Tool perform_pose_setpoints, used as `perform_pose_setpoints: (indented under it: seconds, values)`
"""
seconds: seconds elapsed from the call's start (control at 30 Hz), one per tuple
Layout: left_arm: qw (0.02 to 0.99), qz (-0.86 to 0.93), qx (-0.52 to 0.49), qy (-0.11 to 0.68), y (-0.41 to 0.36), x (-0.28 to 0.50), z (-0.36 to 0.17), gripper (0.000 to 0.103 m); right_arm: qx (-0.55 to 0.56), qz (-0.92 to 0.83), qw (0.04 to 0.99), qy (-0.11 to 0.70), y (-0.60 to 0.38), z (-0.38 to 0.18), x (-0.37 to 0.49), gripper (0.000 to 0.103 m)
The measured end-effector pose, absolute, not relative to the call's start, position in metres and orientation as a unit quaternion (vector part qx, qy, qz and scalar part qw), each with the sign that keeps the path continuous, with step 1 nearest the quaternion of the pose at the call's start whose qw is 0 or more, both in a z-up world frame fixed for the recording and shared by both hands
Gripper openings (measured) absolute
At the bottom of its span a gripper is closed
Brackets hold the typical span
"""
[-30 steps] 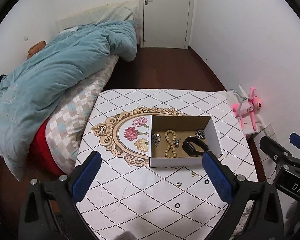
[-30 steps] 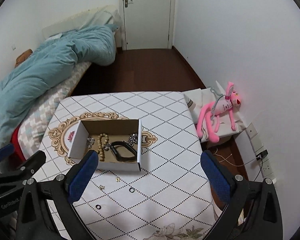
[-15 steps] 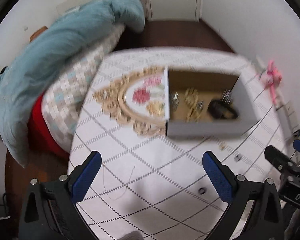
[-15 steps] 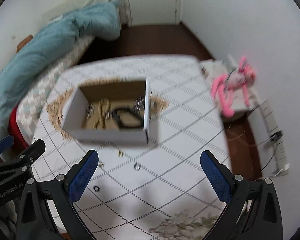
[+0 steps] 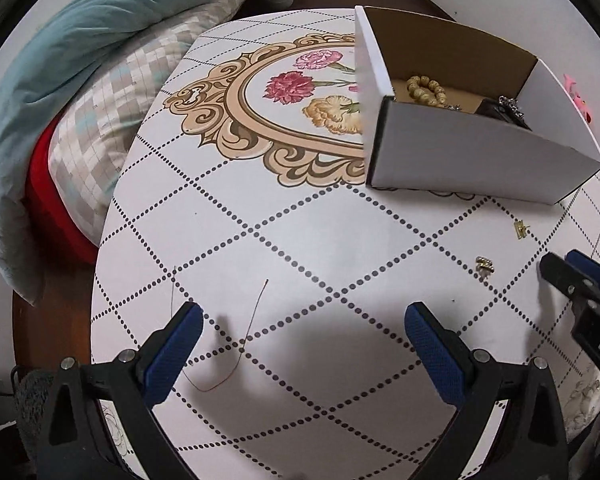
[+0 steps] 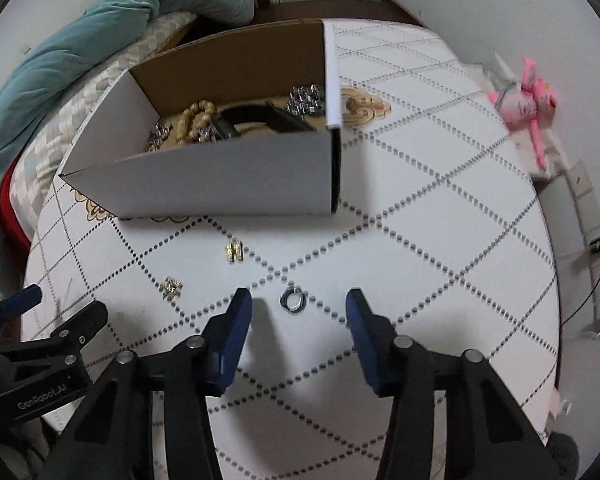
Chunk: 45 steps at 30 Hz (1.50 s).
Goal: Organize jewelry
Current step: 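Grasp a small black ring with the right gripper while the left gripper grasps another black ring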
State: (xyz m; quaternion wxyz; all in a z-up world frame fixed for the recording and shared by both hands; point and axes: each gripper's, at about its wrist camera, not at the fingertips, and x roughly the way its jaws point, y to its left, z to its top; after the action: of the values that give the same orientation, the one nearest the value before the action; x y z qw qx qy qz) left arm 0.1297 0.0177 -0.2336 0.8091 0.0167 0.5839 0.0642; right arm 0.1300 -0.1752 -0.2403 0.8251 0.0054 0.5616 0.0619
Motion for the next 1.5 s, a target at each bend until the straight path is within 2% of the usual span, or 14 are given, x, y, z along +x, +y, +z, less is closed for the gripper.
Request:
perform_pose_setpoints:
  seconds: [0.07, 0.1, 0.13, 0.53, 0.57, 0.63, 0.67, 0.73, 0.77, 0.93, 1.03, 1.1, 1.37, 1.5]
  values:
    - [0.81, 0.058, 0.015, 0.584, 0.017, 0.129, -0.234, 0.102, -0.004, 0.063, 0.829, 0.556, -0.171, -0.241, 0.129, 0.028]
    - [0.81, 0.053, 0.013, 0.585, 0.016, 0.128, -0.235, 0.102, -0.011, 0.061, 0.83, 0.554, -0.169, -0.242, 0.128, 0.015]
    - [0.81, 0.046, 0.012, 0.585, 0.014, 0.127, -0.234, 0.102, -0.014, 0.061, 0.831, 0.552, -0.17, -0.241, 0.128, 0.013]
    - [0.826, -0.05, 0.025, 0.56, -0.032, 0.09, -0.211, 0.101, 0.017, 0.055, 0.843, 0.535, -0.2, -0.211, 0.098, 0.013]
    - [0.826, -0.052, 0.03, 0.561, -0.036, 0.091, -0.213, 0.098, 0.021, 0.05, 0.843, 0.534, -0.205, -0.208, 0.094, 0.013]
    - [0.821, -0.057, 0.037, 0.566, -0.044, 0.09, -0.219, 0.086, 0.028, 0.044, 0.844, 0.534, -0.212, -0.206, 0.087, 0.013]
    - [0.819, -0.059, 0.038, 0.57, -0.048, 0.089, -0.222, 0.085, 0.03, 0.041, 0.844, 0.534, -0.215, -0.206, 0.085, 0.013]
    - [0.818, -0.061, 0.041, 0.571, -0.051, 0.088, -0.225, 0.071, 0.035, 0.036, 0.842, 0.537, -0.22, -0.208, 0.079, 0.013]
    - [0.818, -0.059, 0.045, 0.57, -0.054, 0.088, -0.226, 0.067, 0.036, 0.034, 0.841, 0.538, -0.222, -0.209, 0.077, 0.013]
    - [0.822, -0.062, 0.043, 0.564, -0.057, 0.092, -0.226, 0.033, 0.039, 0.032, 0.839, 0.541, -0.224, -0.212, 0.072, 0.013]
    - [0.824, -0.066, 0.043, 0.562, -0.059, 0.093, -0.225, 0.016, 0.039, 0.033, 0.84, 0.54, -0.222, -0.212, 0.072, 0.013]
    - [0.825, -0.068, 0.043, 0.56, -0.059, 0.093, -0.226, 0.01, 0.036, 0.033, 0.84, 0.54, -0.22, -0.212, 0.072, 0.013]
    - [0.829, -0.072, 0.035, 0.553, -0.055, 0.095, -0.223, 0.01, 0.039, 0.035, 0.84, 0.539, -0.22, -0.21, 0.071, 0.013]
    - [0.837, -0.075, 0.02, 0.541, -0.049, 0.097, -0.204, 0.01, 0.044, 0.041, 0.844, 0.533, -0.219, -0.201, 0.072, 0.013]
